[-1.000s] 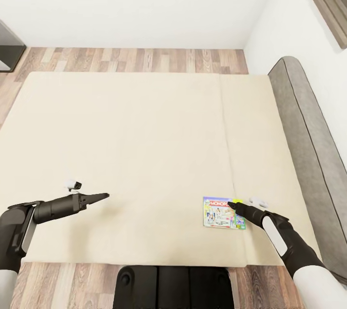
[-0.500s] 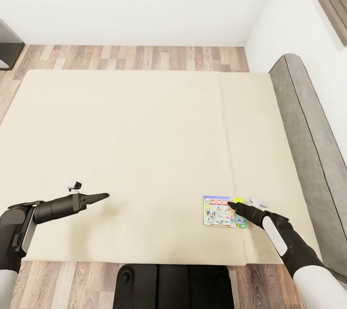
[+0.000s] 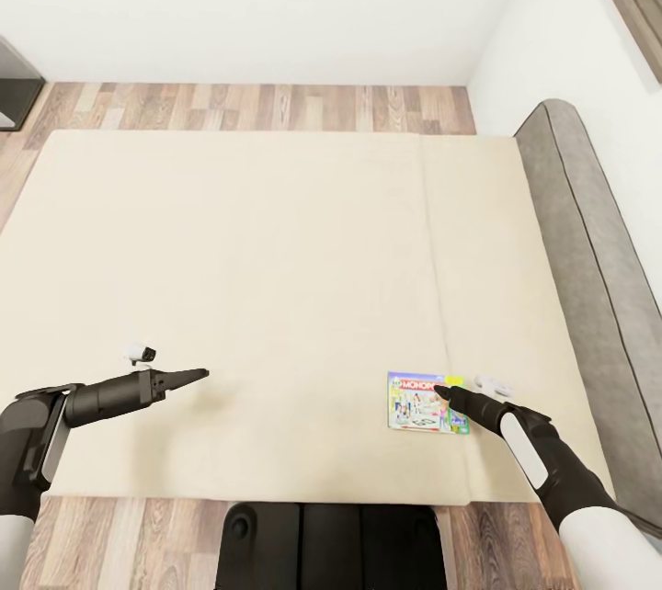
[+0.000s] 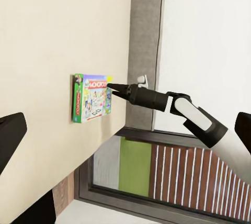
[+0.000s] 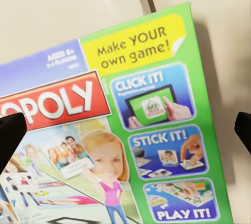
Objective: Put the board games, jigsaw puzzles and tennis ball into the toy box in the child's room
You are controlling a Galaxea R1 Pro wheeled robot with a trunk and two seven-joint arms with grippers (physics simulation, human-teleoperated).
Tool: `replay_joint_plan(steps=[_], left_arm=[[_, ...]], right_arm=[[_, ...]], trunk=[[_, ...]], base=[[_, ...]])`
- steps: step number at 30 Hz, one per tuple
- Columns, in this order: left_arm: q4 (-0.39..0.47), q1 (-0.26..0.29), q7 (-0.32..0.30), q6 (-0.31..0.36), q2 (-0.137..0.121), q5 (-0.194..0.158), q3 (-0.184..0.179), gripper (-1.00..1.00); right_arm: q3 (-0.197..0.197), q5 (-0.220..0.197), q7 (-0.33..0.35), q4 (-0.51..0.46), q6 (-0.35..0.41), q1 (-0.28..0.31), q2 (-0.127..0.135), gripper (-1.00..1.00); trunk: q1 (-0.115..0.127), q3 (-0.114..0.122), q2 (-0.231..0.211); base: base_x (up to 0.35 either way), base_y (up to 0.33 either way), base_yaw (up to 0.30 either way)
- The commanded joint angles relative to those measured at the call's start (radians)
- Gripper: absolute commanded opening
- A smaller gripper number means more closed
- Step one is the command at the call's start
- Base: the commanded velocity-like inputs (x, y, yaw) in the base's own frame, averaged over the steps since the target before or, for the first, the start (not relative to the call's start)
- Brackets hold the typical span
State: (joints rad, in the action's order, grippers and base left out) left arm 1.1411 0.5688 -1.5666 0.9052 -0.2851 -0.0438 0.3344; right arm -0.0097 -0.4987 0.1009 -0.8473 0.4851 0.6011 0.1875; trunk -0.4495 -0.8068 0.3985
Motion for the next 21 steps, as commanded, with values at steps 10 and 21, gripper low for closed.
replay_joint_plan(steps=[10,21], left_arm=[[0.0,0.0,-0.004,0.011,0.0,0.001,0.0,1.0],[0.0,0.0,-0.004,0.011,0.0,0.001,0.0,1.0]], right_arm=[[-0.001,-0.003,0.001,-0.001,0.005,0.0,0.0,1.0],[-0.001,-0.003,0.002,-0.001,0.006,0.0,0.0,1.0]], trunk=[[0.0,-0.017,0.002],[0.0,-0.024,0.002]], base=[[0.0,0.0,0.0],[0.0,0.0,0.0]])
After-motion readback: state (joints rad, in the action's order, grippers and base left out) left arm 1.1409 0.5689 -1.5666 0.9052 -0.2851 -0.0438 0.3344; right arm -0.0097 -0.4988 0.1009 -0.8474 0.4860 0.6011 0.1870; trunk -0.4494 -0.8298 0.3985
